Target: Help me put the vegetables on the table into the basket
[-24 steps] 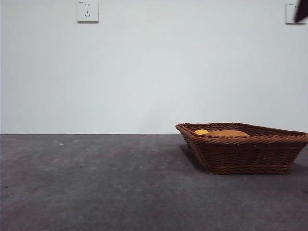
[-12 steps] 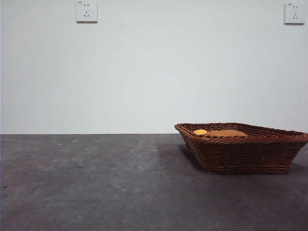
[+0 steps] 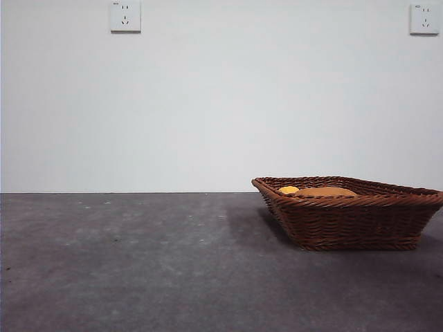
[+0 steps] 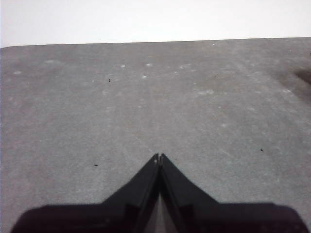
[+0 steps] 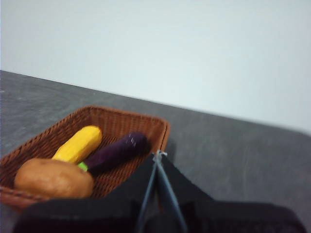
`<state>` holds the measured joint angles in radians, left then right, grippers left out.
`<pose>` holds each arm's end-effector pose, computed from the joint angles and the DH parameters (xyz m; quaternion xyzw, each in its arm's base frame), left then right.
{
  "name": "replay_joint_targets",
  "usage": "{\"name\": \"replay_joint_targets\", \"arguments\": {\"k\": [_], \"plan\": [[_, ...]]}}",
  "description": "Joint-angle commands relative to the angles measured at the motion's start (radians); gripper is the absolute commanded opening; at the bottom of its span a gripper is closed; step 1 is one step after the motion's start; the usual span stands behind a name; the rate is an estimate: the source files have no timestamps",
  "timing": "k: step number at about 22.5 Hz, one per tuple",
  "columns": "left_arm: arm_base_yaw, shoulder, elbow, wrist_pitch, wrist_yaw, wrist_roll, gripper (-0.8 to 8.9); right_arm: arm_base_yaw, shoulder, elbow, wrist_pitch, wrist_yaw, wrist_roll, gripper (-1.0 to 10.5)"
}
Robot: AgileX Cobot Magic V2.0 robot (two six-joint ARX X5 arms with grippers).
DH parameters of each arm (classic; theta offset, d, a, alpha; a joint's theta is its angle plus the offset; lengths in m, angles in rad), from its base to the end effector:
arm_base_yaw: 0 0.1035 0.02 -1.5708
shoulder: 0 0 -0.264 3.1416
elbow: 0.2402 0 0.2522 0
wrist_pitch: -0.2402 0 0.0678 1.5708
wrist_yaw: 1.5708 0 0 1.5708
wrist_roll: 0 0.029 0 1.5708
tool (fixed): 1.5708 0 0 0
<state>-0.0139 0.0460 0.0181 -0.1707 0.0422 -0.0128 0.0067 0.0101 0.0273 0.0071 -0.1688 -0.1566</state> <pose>0.0977 -0.0026 0.1497 -0.0078 0.0993 -0.0273 0.9947 0.0962 0.0055 0.1727 -0.0789 -0.0189 0.0864 0.9930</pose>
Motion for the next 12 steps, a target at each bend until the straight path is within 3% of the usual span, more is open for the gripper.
{"name": "replay_joint_targets", "arguments": {"k": [1,12], "plan": [[0.002,0.003,-0.011,0.006,0.003,-0.006,-0.04,-0.001,-0.002,-0.013,-0.029,0.005,0.099,0.0],[0.002,0.019,-0.011,0.006,0.003,-0.005,-0.04,-0.001,-0.002,-0.013,-0.18,0.051,0.1,0.0]]}}
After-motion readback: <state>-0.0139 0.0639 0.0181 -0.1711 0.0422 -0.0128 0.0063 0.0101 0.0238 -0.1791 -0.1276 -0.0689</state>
